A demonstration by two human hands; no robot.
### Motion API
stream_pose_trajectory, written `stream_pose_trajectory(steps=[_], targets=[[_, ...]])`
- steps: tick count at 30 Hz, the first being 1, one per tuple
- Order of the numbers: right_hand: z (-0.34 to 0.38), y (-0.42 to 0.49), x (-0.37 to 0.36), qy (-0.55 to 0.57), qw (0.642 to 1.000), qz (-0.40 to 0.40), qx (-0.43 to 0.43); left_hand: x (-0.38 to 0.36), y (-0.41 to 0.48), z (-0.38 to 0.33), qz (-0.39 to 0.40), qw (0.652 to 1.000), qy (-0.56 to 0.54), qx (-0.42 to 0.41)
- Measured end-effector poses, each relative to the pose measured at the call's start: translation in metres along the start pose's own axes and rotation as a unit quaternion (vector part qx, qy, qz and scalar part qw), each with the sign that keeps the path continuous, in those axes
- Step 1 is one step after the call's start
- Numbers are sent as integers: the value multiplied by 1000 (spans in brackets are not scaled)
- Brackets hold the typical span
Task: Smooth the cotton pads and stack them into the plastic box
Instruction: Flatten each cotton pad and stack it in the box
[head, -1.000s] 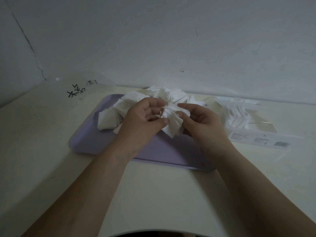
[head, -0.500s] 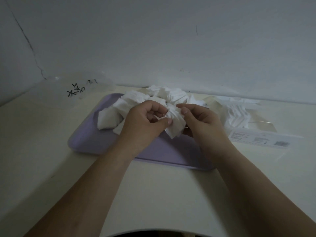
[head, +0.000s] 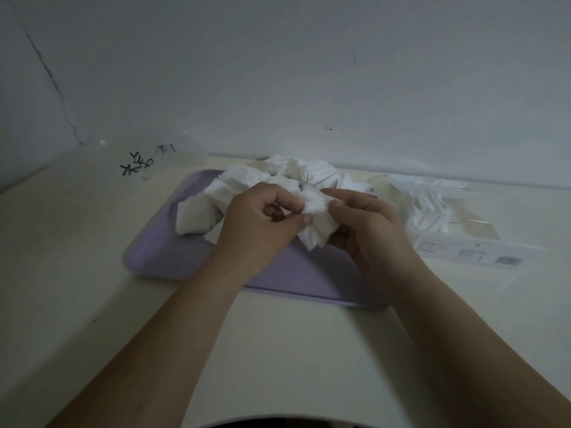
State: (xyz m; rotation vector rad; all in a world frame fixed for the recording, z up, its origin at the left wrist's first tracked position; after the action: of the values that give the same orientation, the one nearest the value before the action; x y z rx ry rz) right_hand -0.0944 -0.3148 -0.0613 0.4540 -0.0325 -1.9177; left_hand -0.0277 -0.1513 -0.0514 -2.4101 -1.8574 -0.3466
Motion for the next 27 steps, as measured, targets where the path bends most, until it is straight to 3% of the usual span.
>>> stream_pose_trajectory(steps=[13, 18, 27], targets=[[-1, 1, 1, 0, 1000, -20, -11, 5, 2, 4, 14, 997, -32, 64], [3, -2, -3, -21, 1000, 19, 14, 3, 5, 5, 6, 998, -23, 52], [-10, 6, 12, -63, 996, -67, 12, 3, 5, 6, 26, 999, -16, 37]])
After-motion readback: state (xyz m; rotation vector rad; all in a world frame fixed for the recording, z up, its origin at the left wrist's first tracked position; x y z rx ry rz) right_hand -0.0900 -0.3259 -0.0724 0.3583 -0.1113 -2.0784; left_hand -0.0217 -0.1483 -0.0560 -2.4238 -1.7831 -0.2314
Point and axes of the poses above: each hand's wrist, its own y-axis towards the middle knuckle, its own x-axis out of the back of the hand, z = x × y, the point moved 3 cm from there along y, towards the middle knuckle, and after that the axes turned 15 degrees about x, right-handed, at the moved point
